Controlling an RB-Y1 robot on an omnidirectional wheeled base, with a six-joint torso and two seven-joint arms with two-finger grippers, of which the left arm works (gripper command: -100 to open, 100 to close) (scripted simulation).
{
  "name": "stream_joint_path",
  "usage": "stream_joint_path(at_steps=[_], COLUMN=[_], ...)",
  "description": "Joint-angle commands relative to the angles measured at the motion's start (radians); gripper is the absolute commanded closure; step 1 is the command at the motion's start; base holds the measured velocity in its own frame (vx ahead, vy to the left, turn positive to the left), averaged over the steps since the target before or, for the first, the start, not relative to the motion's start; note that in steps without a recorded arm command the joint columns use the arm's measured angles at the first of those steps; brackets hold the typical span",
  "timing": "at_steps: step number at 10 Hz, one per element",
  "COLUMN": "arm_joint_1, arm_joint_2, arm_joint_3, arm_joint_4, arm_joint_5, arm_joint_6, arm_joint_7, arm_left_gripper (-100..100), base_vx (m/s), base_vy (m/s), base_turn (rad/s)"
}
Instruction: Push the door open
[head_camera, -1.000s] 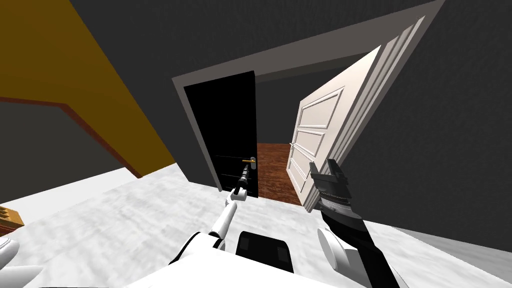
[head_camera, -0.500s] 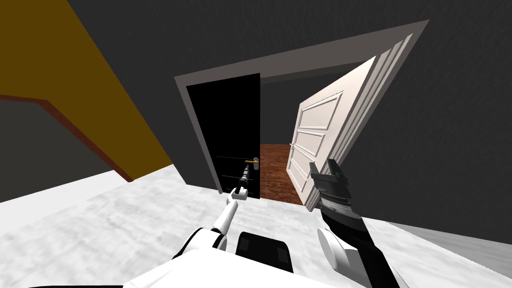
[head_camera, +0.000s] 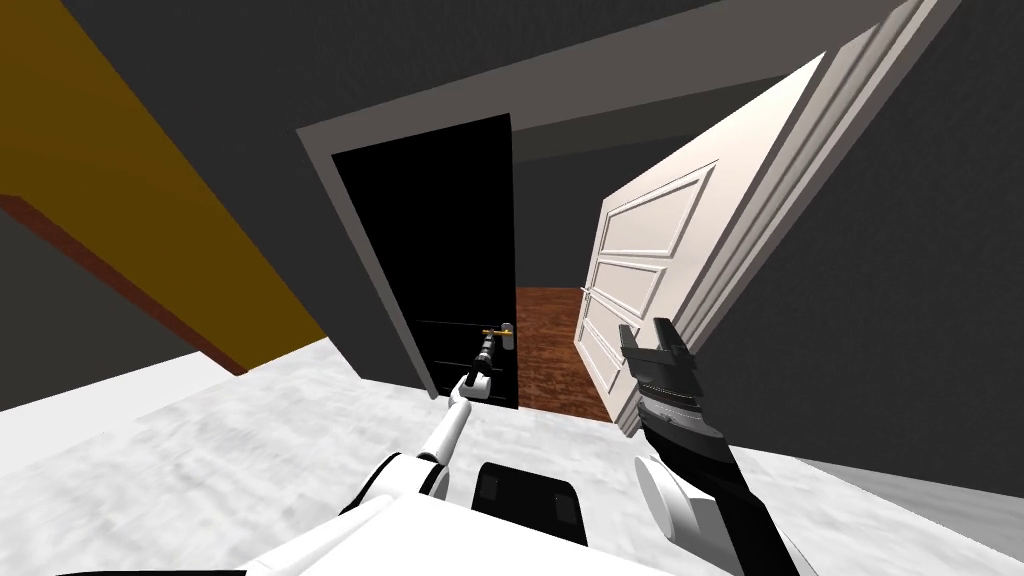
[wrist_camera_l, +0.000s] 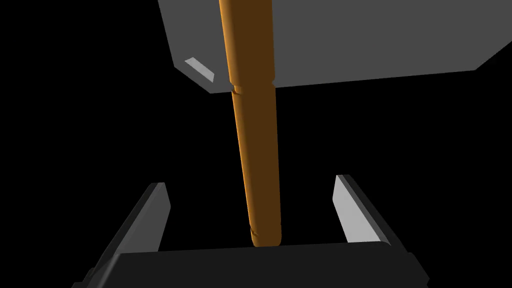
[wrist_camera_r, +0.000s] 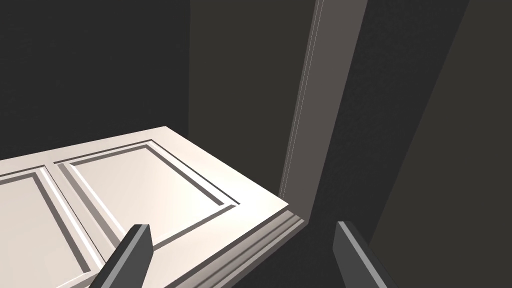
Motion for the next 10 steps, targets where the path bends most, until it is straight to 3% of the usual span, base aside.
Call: stream_joint_path(at_steps=[1, 3, 4, 5, 10], arm_joint_1=[-0.001, -0.002, 0.001, 0.001, 0.001], arm_joint_2=[-0.012, -0.052, -0.041, -0.041, -0.041], arm_joint_3=[0.003, 0.006, 0.004, 0.004, 0.004], arm_joint_4=[0.002, 0.005, 0.001, 0.001, 0.001], arm_joint_5=[0.001, 0.003, 0.002, 0.002, 0.002], arm_joint_6=[-0.001, -0.003, -0.003, -0.003, -0.003], arm_joint_7=[0.001, 0.002, 0.001, 0.001, 0.001], arm_left_gripper=[-100, -100, -100, 100, 100], base_vx=[0.206, 0.183, 0.072, -0.017, -0.01], base_vy=[0.002, 0.005, 0.004, -0.003, 0.0], base_turn=[-0.017, -0.019, 0.003, -0.001, -0.002])
